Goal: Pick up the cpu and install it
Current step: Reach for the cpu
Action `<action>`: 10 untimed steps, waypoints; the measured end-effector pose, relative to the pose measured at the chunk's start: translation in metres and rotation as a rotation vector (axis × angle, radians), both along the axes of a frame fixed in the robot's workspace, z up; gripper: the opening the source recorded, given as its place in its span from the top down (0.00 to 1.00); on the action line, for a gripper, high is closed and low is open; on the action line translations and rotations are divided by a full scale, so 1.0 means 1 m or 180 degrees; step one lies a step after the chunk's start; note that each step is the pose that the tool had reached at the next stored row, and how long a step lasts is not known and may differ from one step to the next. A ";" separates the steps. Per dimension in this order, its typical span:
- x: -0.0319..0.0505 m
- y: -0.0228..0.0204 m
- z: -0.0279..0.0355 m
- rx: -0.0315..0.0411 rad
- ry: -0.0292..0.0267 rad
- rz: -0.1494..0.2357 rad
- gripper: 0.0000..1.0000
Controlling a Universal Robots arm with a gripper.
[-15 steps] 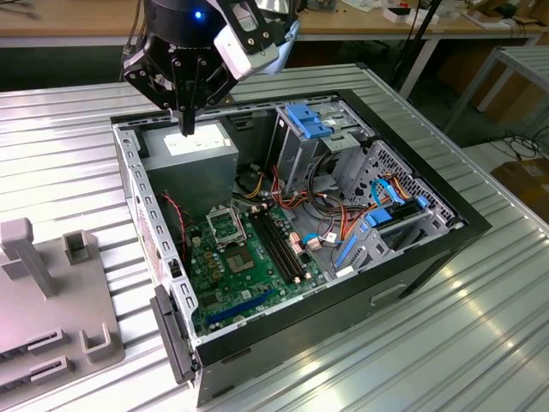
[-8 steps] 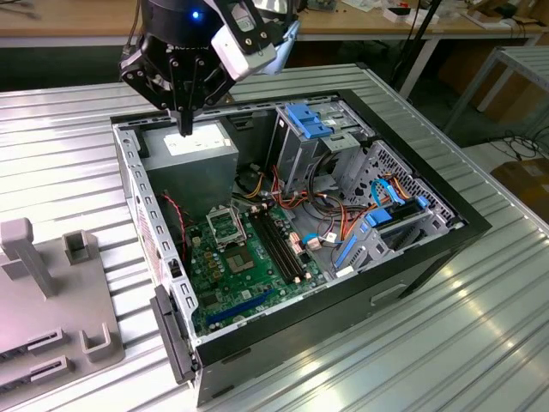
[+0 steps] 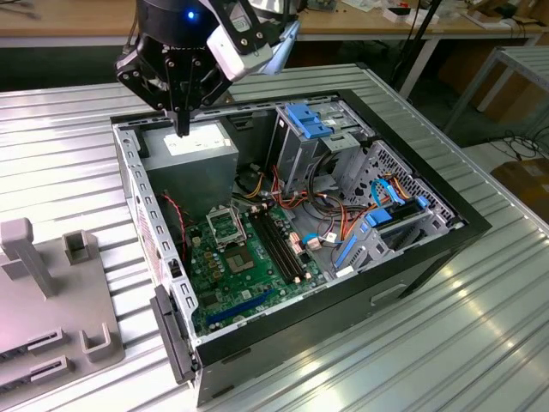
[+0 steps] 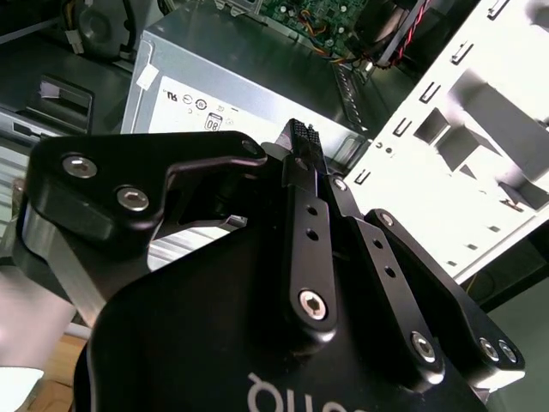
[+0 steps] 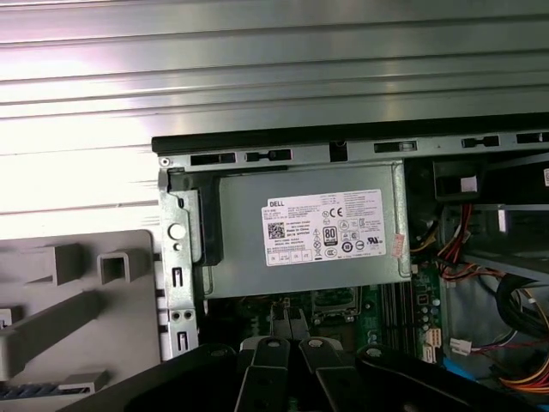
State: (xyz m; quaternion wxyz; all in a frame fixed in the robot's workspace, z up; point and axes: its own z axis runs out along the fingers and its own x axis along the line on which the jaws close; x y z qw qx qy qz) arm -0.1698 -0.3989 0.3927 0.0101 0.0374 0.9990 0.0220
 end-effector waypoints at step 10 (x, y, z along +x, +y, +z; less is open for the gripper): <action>-0.0041 0.0000 -0.0001 0.0000 0.0003 0.0000 0.89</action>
